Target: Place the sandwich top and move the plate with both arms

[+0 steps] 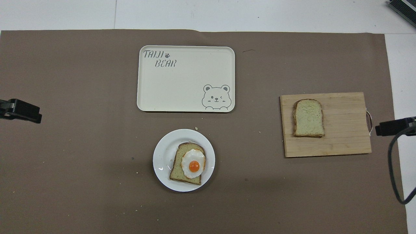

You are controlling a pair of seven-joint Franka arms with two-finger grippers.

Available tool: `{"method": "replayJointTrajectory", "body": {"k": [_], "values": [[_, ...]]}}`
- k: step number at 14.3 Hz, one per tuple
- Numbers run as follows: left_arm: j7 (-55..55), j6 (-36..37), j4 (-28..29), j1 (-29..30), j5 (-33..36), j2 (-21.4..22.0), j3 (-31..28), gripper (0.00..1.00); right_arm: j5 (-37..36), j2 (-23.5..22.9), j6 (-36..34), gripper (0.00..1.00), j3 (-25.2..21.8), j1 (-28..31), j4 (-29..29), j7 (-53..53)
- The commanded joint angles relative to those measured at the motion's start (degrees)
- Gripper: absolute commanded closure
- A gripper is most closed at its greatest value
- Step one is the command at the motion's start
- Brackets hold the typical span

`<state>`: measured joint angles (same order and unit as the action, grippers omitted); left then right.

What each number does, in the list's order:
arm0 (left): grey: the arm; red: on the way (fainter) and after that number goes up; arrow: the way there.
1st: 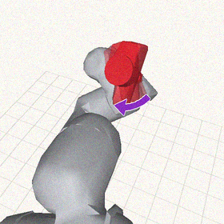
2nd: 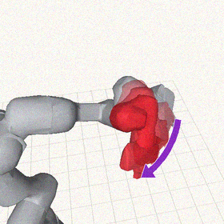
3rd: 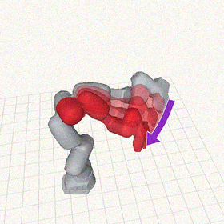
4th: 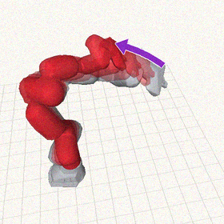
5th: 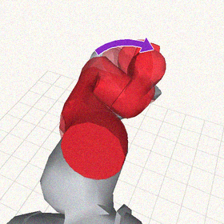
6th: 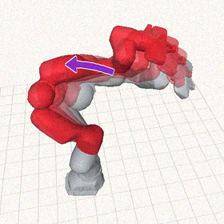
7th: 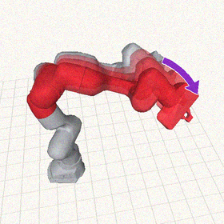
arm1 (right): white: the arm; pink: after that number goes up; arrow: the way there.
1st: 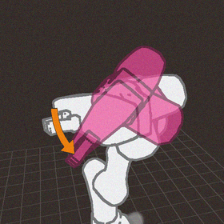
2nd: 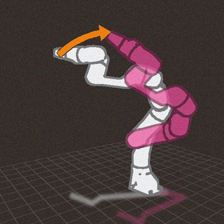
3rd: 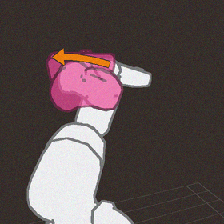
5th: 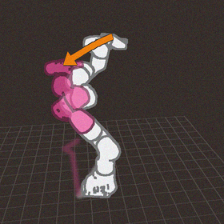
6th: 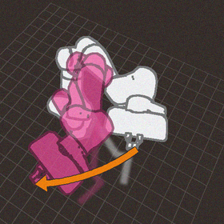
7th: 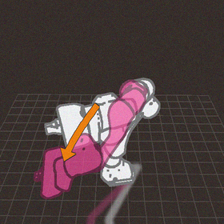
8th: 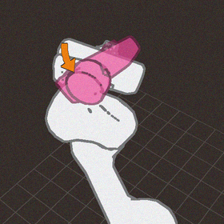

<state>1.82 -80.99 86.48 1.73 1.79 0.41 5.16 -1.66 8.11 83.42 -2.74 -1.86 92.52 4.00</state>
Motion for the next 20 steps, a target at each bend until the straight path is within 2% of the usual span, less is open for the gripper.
{"method": "replayJointTrajectory", "body": {"k": [1, 10, 20], "values": [[-0.5, 0.9, 0.8, 0.0, 0.1, 0.5, -0.2, 0.00, -1.2, 1.3, -0.4, 0.00, 0.8, 0.1, 1.2, 0.1], [0.0, -2.1, 2.1, 0.0, -0.8, 1.3, -0.2, 0.00, -0.3, 1.2, 0.3, 0.00, 0.8, 0.2, 1.2, 0.0], [0.3, -1.9, 2.2, 0.0, -0.8, 1.3, -0.2, 0.00, -0.1, 1.3, 0.3, 0.00, 0.7, 0.2, 1.3, 0.1]]}}
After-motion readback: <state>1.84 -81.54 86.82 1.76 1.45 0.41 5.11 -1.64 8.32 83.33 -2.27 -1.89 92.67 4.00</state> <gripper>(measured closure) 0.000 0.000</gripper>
